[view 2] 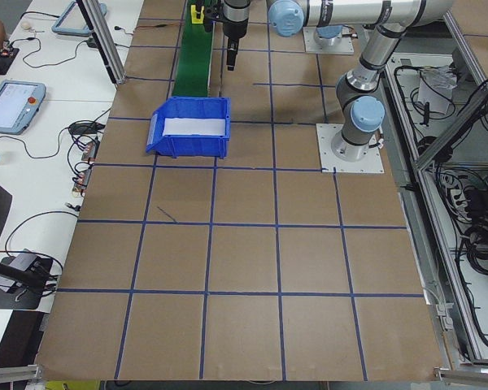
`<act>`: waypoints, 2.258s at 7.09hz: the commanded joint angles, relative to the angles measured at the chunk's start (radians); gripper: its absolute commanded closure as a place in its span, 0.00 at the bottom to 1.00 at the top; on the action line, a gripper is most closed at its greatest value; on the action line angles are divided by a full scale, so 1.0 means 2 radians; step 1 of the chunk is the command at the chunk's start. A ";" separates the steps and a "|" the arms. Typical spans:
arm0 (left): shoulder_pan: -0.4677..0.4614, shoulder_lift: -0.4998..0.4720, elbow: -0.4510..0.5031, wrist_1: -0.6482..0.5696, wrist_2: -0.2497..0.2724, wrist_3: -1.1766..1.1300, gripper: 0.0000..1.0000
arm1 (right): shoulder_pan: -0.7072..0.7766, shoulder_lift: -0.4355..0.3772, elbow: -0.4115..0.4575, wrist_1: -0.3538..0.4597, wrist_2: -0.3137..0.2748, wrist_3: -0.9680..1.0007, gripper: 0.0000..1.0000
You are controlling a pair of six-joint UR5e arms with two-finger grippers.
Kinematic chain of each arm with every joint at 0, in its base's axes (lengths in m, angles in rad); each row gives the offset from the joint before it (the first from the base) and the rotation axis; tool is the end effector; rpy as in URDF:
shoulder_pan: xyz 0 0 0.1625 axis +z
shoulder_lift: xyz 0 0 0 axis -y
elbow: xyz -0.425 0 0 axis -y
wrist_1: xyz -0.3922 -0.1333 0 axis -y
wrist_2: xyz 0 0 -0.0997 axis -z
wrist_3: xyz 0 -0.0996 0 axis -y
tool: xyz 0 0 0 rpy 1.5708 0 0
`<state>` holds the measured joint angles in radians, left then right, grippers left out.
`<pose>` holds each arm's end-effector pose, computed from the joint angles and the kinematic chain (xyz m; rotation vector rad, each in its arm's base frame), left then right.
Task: Move block left to right into plate
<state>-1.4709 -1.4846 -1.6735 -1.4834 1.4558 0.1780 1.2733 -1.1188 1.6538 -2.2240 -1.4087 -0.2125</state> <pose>-0.0979 -0.4741 0.4878 -0.1247 -3.0322 0.1308 -0.0429 -0.6496 0.2590 0.1133 3.0036 -0.2337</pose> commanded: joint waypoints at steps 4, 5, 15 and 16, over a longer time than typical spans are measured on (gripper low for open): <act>0.000 0.000 0.000 0.000 -0.002 0.000 0.00 | -0.115 -0.116 0.067 0.051 -0.101 -0.117 0.81; -0.001 -0.001 0.000 0.000 -0.004 0.000 0.00 | -0.152 -0.182 0.127 0.088 -0.152 -0.163 0.84; -0.002 0.001 0.003 0.000 0.000 0.001 0.00 | -0.477 -0.172 0.200 0.086 -0.144 -0.360 0.00; -0.002 0.000 0.002 0.000 -0.001 0.001 0.00 | -0.467 -0.181 0.199 0.087 -0.143 -0.358 0.00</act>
<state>-1.4744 -1.4837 -1.6676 -1.4834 1.4554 0.1795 0.3236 -1.4693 2.0539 -2.0532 -1.6964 -0.9329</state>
